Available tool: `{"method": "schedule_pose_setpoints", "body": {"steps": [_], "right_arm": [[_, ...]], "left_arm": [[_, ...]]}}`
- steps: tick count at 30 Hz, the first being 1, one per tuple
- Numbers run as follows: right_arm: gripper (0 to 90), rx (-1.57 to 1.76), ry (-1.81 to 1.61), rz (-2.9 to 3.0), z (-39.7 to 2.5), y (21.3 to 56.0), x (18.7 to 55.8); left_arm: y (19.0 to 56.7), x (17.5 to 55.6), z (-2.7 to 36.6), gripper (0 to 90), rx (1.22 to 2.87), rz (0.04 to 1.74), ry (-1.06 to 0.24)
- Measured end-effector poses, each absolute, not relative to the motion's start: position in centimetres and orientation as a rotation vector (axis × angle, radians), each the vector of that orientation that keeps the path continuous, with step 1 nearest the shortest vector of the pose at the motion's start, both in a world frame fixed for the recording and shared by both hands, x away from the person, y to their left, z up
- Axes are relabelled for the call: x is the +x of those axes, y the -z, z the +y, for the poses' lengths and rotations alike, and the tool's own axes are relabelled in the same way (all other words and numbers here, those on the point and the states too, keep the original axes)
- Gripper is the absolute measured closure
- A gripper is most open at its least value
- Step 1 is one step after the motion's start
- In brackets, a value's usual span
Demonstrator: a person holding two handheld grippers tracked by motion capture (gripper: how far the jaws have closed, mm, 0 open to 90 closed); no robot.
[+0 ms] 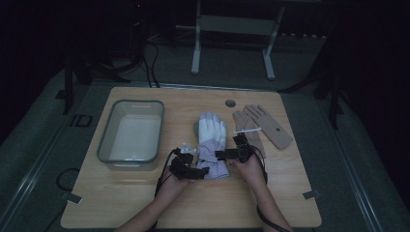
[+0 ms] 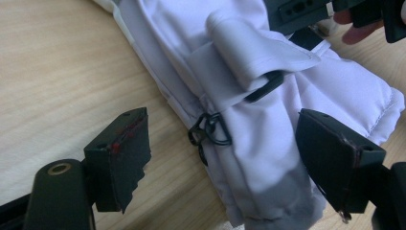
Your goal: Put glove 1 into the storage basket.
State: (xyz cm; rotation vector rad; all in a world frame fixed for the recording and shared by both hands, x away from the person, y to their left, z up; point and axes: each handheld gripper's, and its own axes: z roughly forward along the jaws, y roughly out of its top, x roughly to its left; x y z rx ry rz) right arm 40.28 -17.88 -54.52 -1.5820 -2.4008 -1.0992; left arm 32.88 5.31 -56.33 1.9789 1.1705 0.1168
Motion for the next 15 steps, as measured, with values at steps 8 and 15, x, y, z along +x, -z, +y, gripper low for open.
{"method": "schedule_pose_setpoints", "body": {"steps": [8,15], "right_arm": [[60.8,-1.528,1.097,-2.422,-17.22,54.67,40.33],[71.6,-1.586,1.116,-2.448,-16.94,54.21,39.51]], "left_arm": [[56.75,33.01,5.5,36.2,1.979,1.112,-0.037],[56.29,32.56,5.44,63.8,1.99,1.085,-0.037]]}}
